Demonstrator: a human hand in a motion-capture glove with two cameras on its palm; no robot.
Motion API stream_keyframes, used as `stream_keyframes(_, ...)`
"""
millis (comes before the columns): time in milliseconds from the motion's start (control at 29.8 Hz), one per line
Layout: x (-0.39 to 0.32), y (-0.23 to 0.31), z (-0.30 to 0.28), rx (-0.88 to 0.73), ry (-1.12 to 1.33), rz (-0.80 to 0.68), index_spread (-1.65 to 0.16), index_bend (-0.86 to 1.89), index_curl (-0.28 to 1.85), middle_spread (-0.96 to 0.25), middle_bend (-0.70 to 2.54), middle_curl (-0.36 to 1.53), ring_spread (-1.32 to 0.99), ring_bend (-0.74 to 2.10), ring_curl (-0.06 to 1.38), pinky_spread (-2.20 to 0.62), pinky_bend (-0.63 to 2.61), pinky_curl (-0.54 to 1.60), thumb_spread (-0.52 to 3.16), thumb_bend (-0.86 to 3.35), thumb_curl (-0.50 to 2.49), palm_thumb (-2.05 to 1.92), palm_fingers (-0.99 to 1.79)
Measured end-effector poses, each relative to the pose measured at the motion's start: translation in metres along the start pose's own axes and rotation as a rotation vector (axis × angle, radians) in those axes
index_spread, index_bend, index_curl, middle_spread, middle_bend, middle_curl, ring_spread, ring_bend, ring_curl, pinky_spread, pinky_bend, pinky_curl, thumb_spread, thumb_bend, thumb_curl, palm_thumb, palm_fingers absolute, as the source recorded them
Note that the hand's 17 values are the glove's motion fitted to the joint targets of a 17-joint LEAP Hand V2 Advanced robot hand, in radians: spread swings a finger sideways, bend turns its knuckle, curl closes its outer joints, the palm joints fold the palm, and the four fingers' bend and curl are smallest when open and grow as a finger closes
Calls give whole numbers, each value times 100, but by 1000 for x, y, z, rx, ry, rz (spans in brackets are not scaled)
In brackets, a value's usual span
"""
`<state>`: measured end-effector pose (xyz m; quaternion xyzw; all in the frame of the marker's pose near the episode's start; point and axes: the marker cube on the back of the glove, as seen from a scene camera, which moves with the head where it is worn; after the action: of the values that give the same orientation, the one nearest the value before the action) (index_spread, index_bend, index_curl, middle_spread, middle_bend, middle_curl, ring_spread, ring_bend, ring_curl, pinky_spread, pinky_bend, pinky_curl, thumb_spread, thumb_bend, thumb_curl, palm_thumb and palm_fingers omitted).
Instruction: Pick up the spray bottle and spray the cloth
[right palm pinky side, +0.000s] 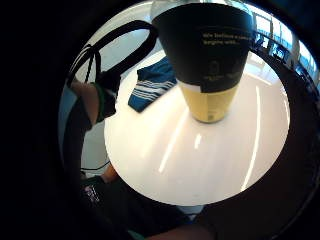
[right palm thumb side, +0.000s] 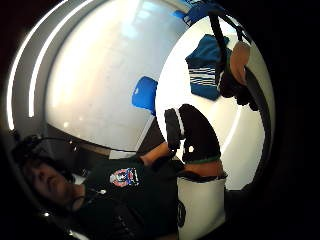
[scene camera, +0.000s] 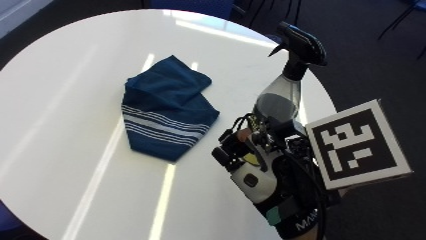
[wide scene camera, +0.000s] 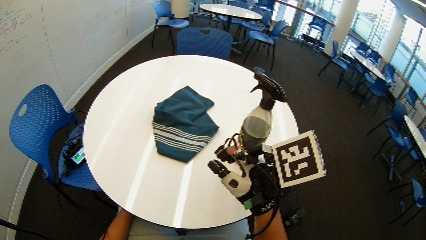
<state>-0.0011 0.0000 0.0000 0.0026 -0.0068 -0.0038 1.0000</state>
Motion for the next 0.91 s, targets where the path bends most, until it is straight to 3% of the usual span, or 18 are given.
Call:
stream_keyframes(336,-2,3,-2,29,-4,26,-23,28,26,-8,54,26,-12,61,28,-4,26,21,87,29,17,53,121)
stream_keyframes(907,-2,7,10,2,-1,19,-26,22,36,-10,50,35,-14,57,36,-4,22,29,112,20,26,58,120)
